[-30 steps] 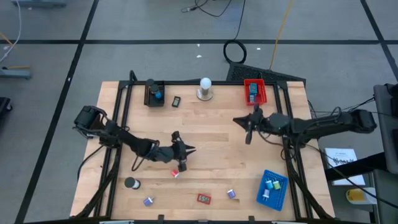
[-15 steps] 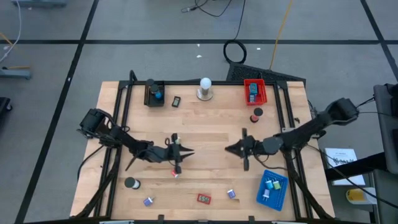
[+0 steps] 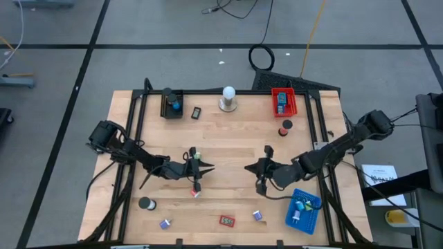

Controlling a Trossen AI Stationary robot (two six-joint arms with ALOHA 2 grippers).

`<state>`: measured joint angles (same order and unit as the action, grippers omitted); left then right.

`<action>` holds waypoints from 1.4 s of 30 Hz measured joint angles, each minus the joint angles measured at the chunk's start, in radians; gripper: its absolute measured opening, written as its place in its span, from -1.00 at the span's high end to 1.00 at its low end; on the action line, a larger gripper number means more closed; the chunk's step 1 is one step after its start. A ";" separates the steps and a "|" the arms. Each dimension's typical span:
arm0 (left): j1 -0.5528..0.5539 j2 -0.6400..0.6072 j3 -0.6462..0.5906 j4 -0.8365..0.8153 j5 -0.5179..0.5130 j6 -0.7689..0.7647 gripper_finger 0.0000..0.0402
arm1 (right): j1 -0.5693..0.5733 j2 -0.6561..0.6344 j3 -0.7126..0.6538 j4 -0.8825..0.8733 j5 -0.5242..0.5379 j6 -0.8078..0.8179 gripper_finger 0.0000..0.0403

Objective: Pick & Place Office items
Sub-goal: Put the right violet charger adapter into the blue bin

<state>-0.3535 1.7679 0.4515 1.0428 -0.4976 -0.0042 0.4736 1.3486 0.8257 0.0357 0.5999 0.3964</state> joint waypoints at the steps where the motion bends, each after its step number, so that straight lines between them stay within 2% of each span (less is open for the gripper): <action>1: 0.002 0.000 0.000 0.000 0.000 0.000 0.69 | 0.009 0.007 0.018 -0.037 0.006 0.028 1.00; 8: 0.007 0.000 0.002 0.008 0.000 -0.001 0.69 | 0.052 0.087 0.092 -0.147 0.024 0.234 1.00; 17: 0.007 0.000 0.002 0.008 0.000 -0.004 0.69 | 0.106 0.201 0.304 -0.533 0.017 0.486 1.00; 22: 0.007 0.000 0.002 0.009 0.000 -0.004 0.69 | 0.119 0.291 0.424 -0.652 -0.079 0.619 1.00; 28: 0.007 0.000 0.002 0.009 0.001 -0.004 0.69 | 0.139 0.423 0.572 -0.821 -0.263 0.821 1.00; 34: 0.007 0.000 0.003 0.009 0.001 -0.004 0.69 | 0.174 0.484 0.641 -0.901 -0.440 1.009 1.00; 38: 0.007 0.000 0.003 0.009 0.001 -0.004 0.69 | 0.205 0.481 0.641 -0.902 -0.475 1.128 0.91; 42: 0.007 0.000 0.003 0.009 0.001 -0.004 0.69 | 0.223 0.479 0.641 -0.888 -0.494 1.201 0.70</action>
<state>-0.3462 1.7676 0.4541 1.0518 -0.4969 -0.0078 0.6966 1.8275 1.4670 -0.8519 0.1057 1.5976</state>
